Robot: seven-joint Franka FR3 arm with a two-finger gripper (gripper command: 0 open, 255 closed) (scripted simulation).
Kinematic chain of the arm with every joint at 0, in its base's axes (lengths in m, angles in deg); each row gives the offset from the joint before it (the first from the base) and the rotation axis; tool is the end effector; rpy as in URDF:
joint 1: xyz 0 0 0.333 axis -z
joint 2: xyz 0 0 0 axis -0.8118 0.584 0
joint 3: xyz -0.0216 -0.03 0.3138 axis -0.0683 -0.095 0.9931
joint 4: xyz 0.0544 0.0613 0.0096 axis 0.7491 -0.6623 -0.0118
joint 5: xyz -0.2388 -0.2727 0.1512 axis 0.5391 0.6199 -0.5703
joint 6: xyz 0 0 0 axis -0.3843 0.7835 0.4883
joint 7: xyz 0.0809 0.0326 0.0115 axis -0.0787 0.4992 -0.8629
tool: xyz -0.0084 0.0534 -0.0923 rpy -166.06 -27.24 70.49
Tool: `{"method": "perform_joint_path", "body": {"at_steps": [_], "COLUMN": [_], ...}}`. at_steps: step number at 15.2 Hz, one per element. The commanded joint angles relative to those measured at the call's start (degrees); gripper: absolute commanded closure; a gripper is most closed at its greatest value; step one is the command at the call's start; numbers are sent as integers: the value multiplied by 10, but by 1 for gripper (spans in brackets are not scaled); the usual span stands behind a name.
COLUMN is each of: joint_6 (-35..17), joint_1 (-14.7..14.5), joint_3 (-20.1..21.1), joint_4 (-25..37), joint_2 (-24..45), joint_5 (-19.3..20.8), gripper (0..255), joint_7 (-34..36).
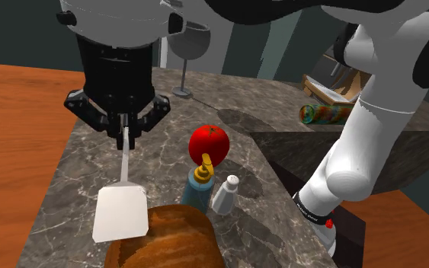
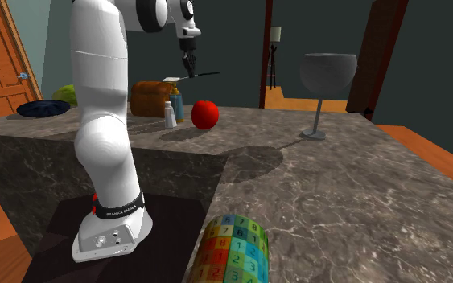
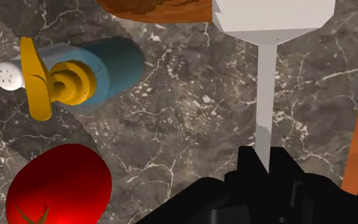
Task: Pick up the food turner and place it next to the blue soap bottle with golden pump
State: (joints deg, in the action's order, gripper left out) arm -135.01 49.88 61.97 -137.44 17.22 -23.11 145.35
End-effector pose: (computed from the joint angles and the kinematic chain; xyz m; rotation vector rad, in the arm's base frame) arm 0.3461 0.4833 0.5777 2.9827 -0.9176 0.0991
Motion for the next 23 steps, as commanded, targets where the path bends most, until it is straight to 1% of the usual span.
{"method": "perform_joint_path", "body": {"at_steps": [1, 12, 23], "joint_6": [-17, -102, -179], "joint_1": [2, 11, 7], "joint_3": [0, -4, -11], "joint_4": [-18, -105, -171], "joint_2": [-2, -4, 17], "joint_5": [-1, 0, 24], "gripper": [255, 255, 255], "joint_7": [1, 7, 28]}}
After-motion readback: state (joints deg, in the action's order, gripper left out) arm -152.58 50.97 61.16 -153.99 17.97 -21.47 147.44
